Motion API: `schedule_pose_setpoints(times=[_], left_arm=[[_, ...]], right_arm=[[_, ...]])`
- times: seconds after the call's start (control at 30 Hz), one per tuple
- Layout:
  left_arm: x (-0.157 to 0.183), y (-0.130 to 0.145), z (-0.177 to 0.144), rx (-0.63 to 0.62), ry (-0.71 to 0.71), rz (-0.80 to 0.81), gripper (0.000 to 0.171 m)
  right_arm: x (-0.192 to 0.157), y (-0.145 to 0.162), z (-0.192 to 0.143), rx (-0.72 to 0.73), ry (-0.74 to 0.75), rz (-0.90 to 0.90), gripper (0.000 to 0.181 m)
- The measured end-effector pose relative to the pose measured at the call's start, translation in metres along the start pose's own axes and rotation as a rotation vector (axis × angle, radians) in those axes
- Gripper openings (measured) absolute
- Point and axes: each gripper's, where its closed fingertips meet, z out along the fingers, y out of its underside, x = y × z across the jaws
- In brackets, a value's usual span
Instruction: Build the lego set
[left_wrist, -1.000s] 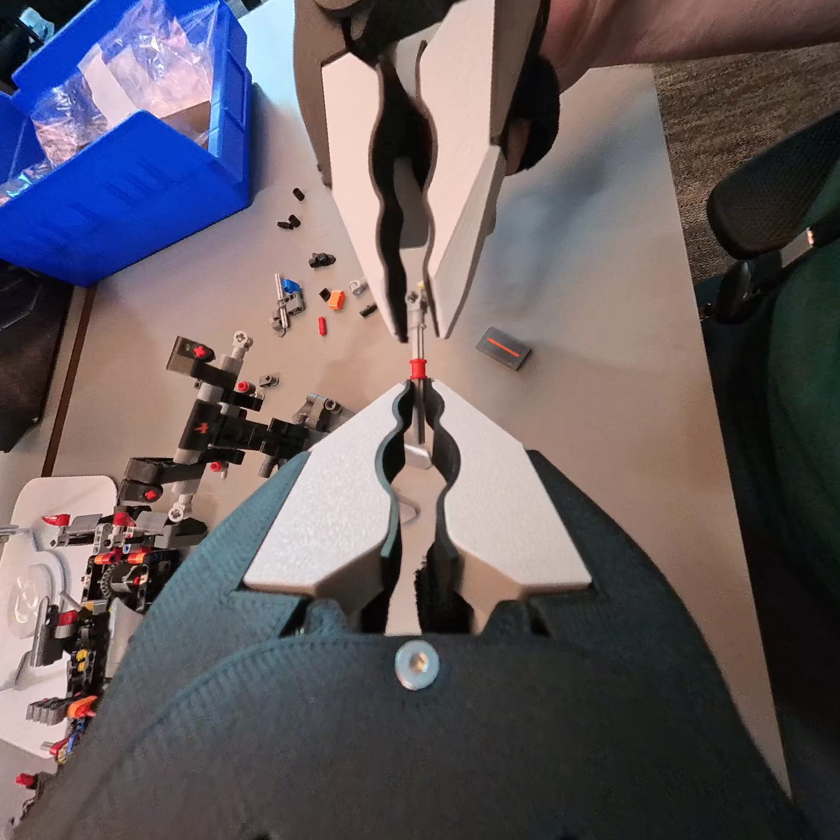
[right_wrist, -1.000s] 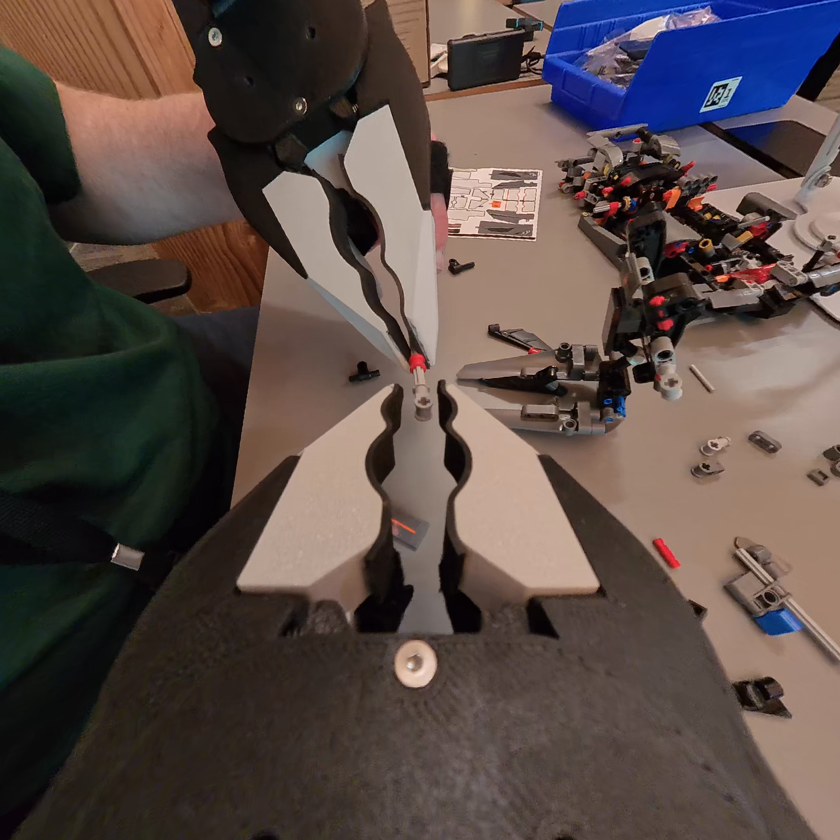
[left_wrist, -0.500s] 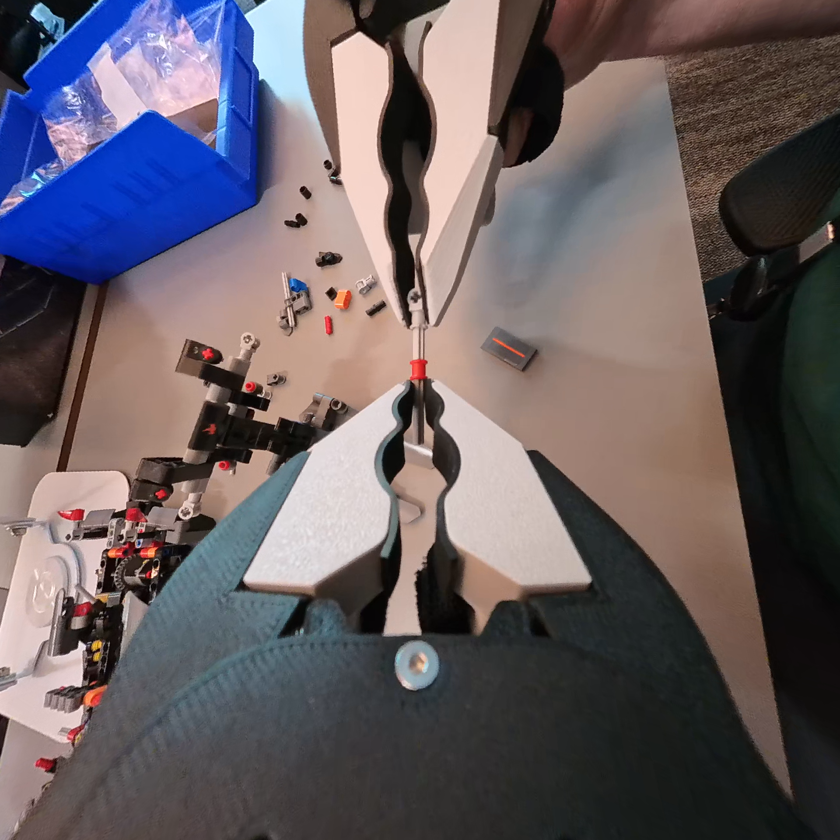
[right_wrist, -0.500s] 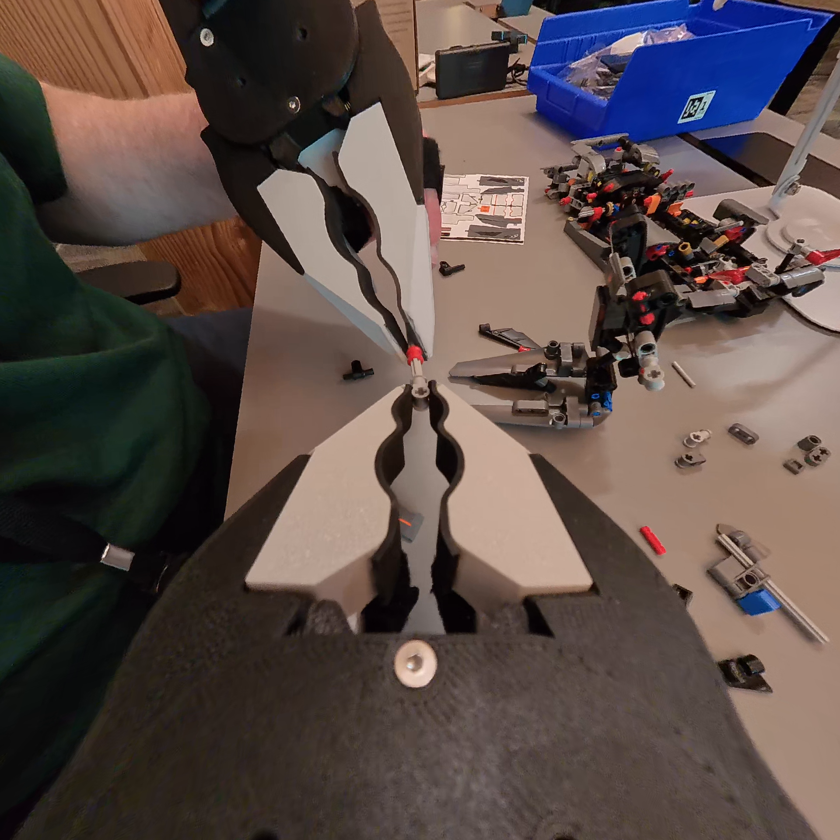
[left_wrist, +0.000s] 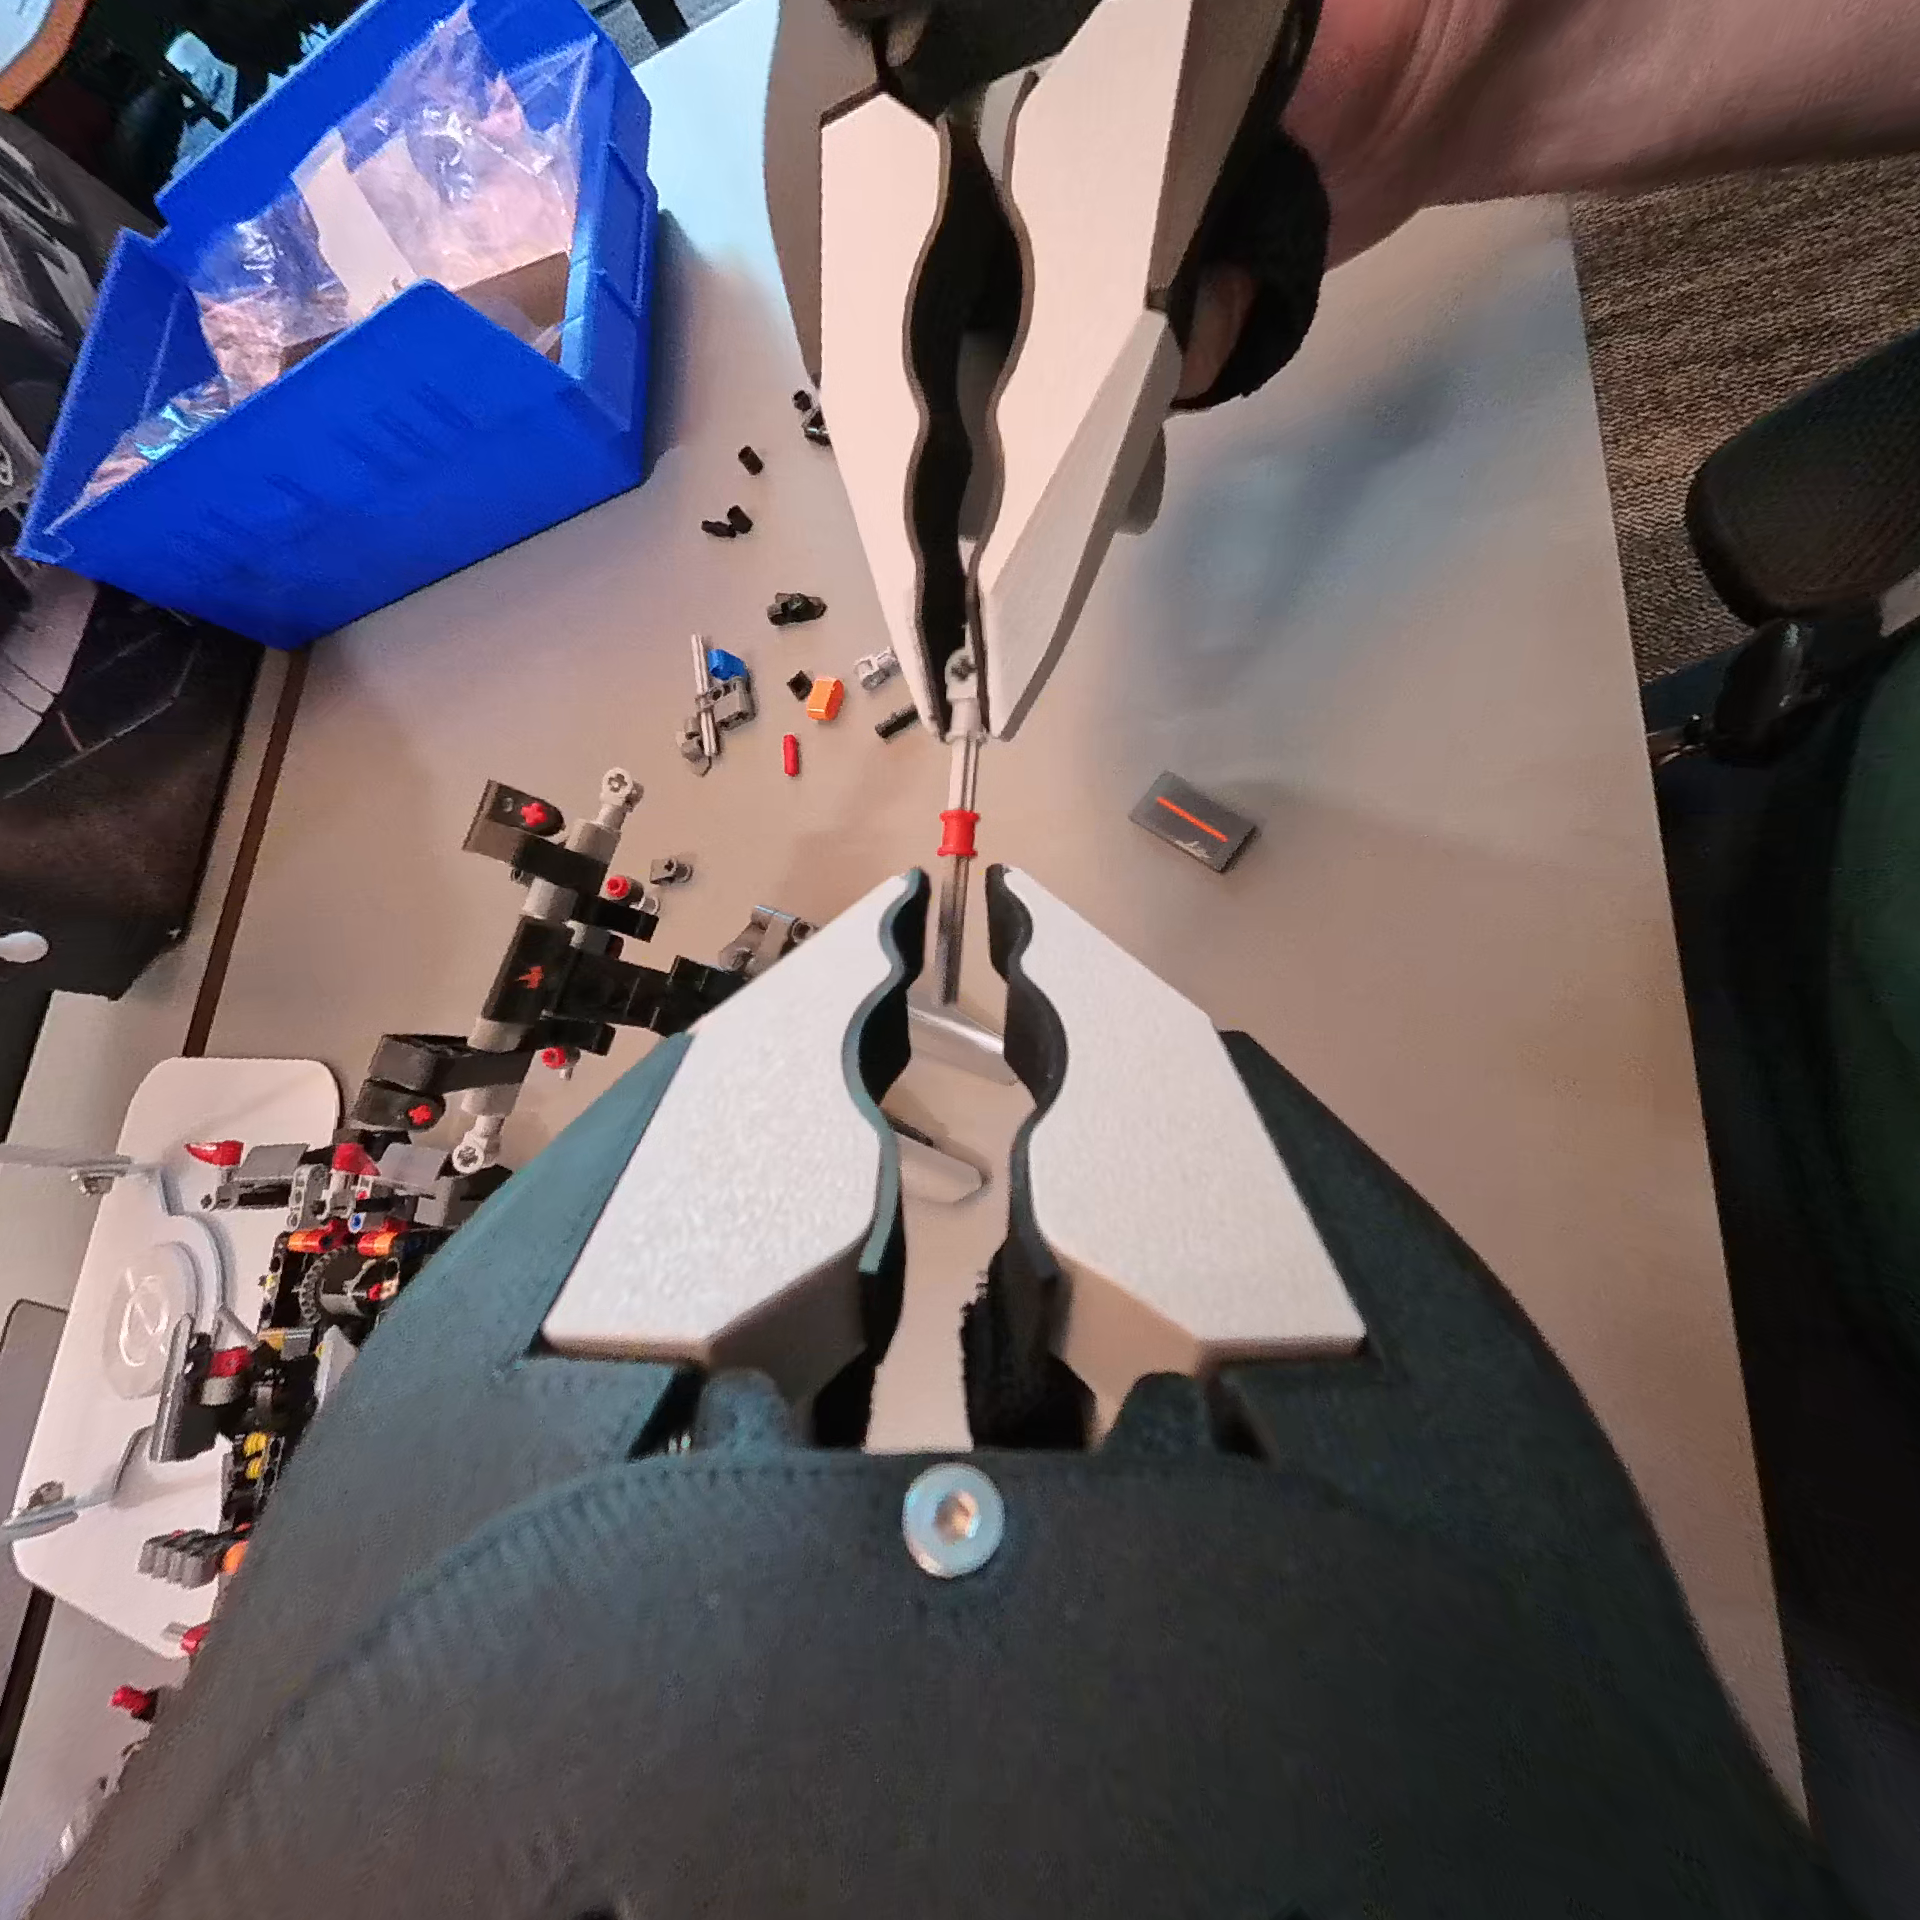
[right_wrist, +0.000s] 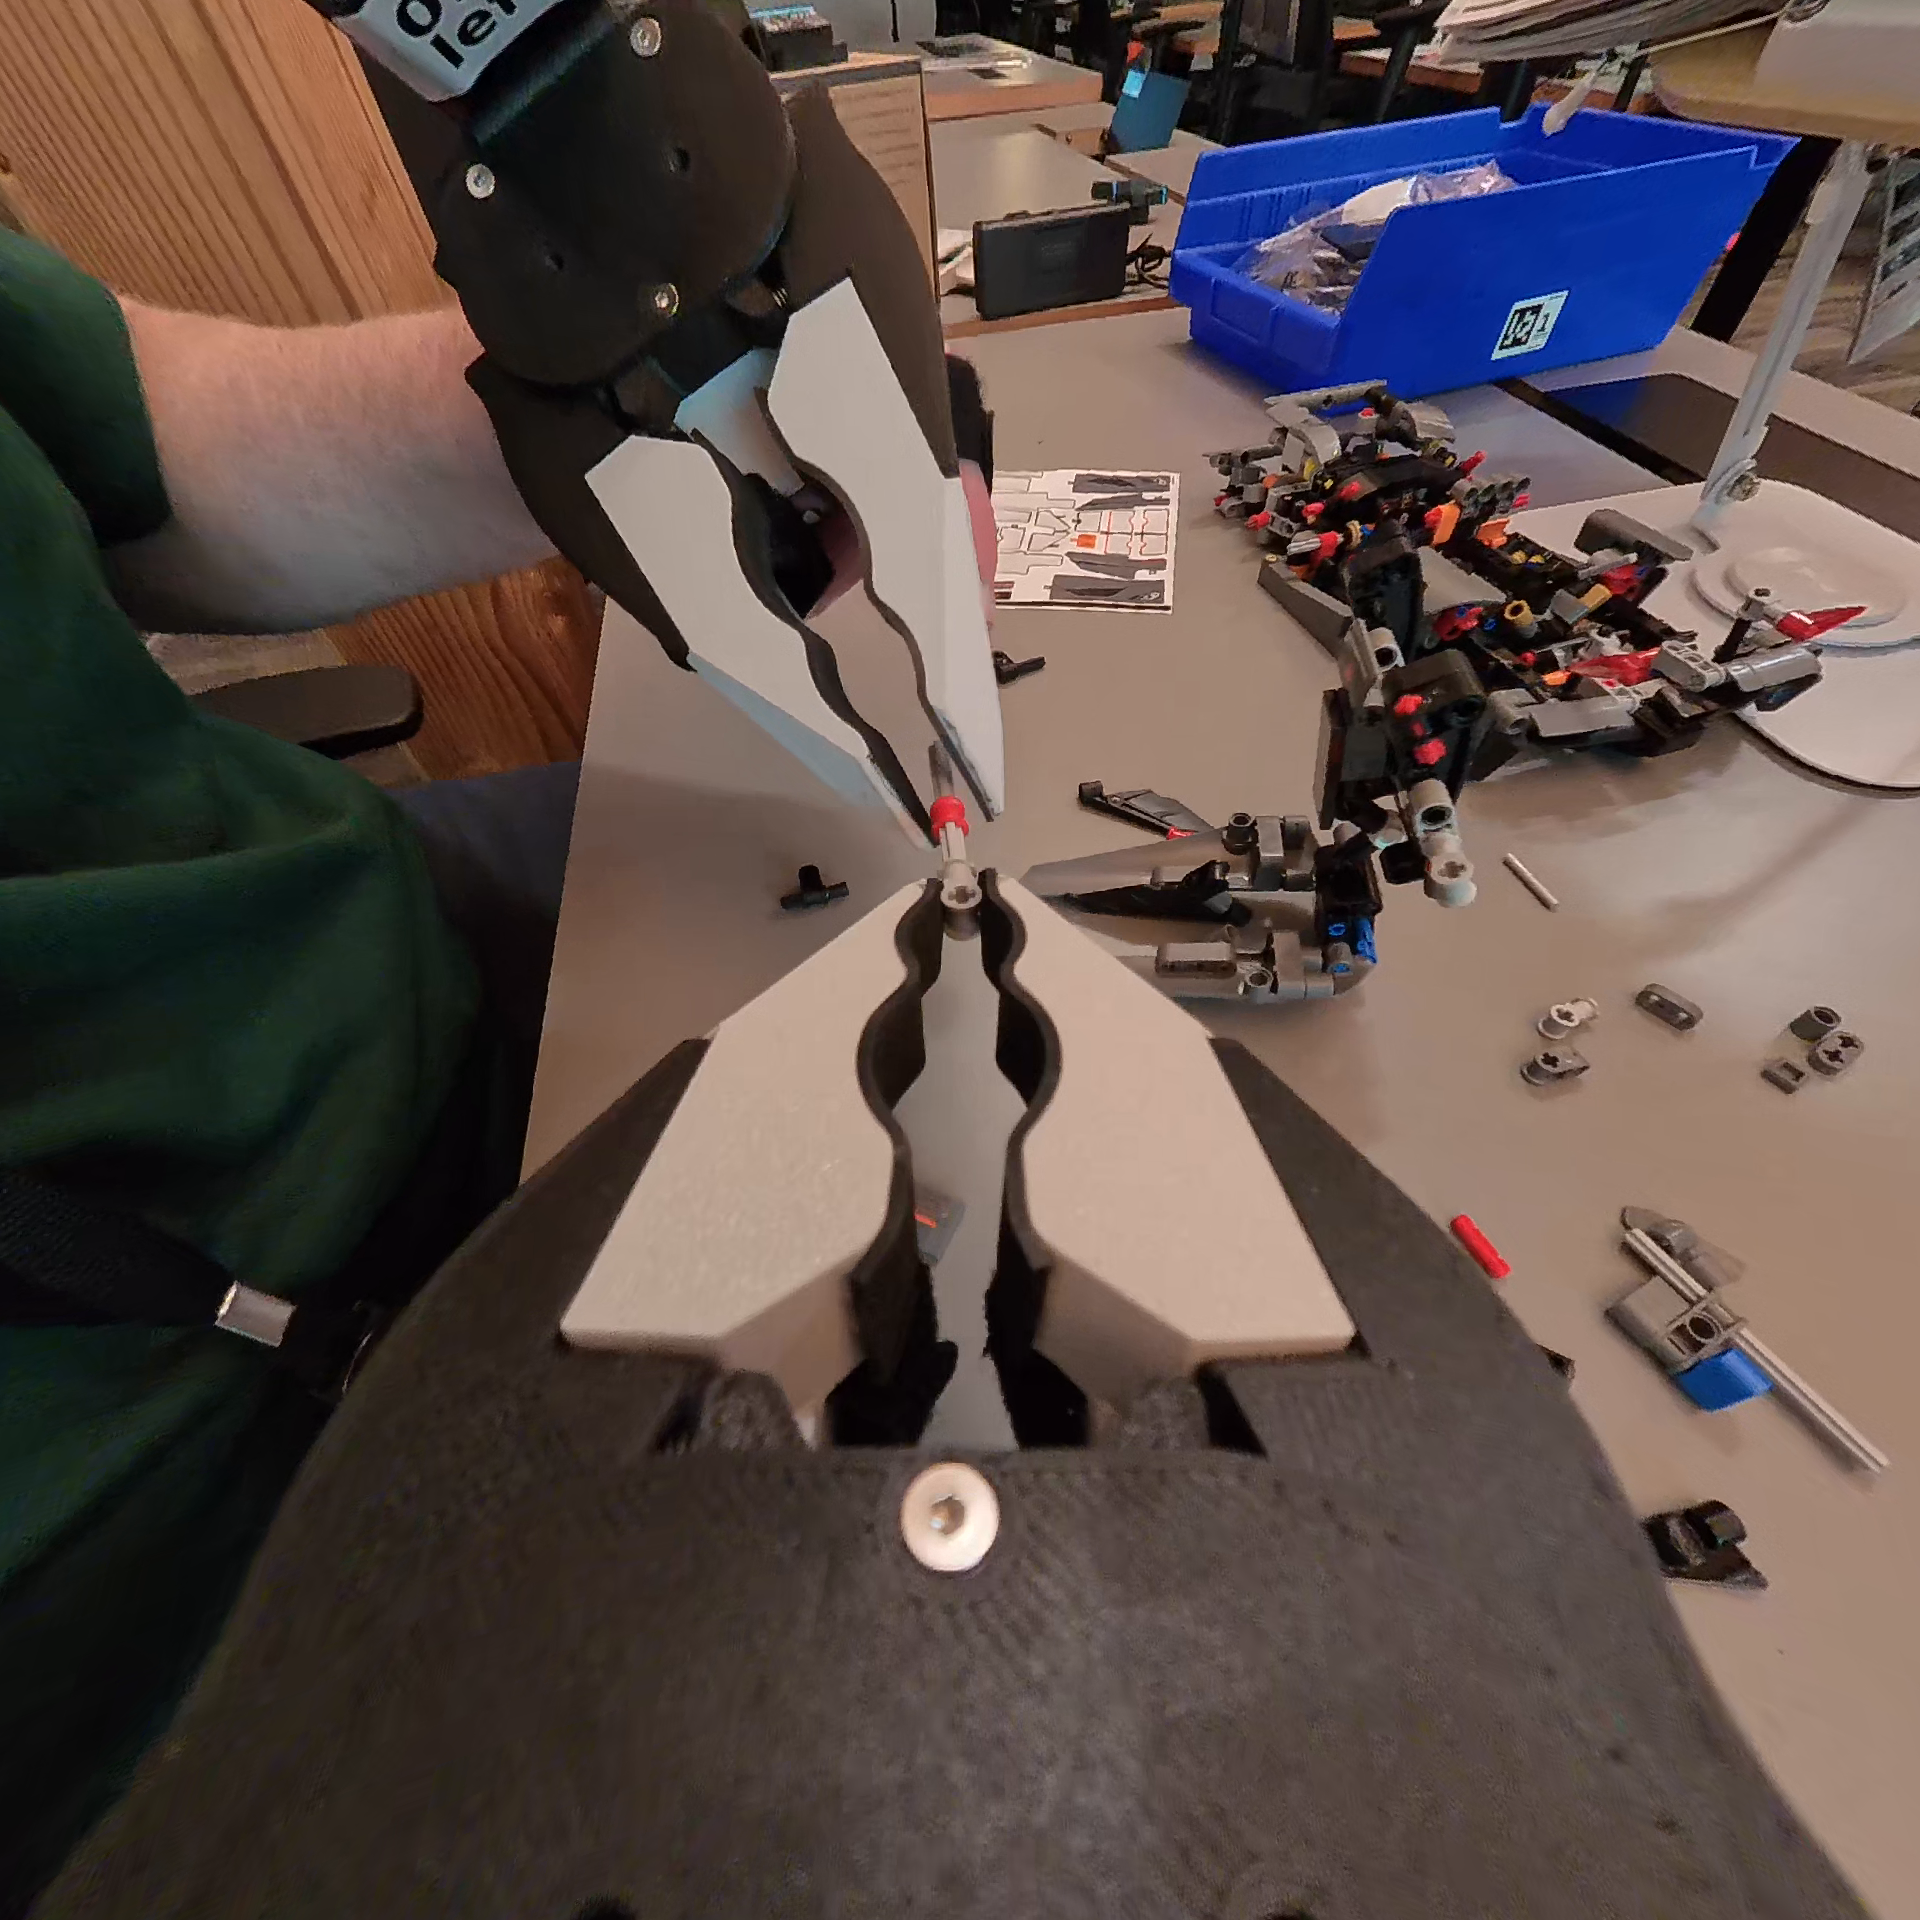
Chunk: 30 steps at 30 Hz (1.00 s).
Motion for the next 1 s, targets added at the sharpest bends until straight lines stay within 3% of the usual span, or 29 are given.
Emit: schedule_pose_setpoints(times=[0.63, 1.0], left_arm=[[-0.002, -0.007, -0.008, 0.002, -0.071, -0.01, 0.014], [0.012, -0.017, -0.009, -0.017, -0.06, 0.047, 0.005]], right_arm=[[-0.007, -0.008, -0.003, 0.06, -0.003, 0.002, 0.004], [-0.021, -0.009, -0.006, 0.059, -0.003, -0.026, 0.004]])
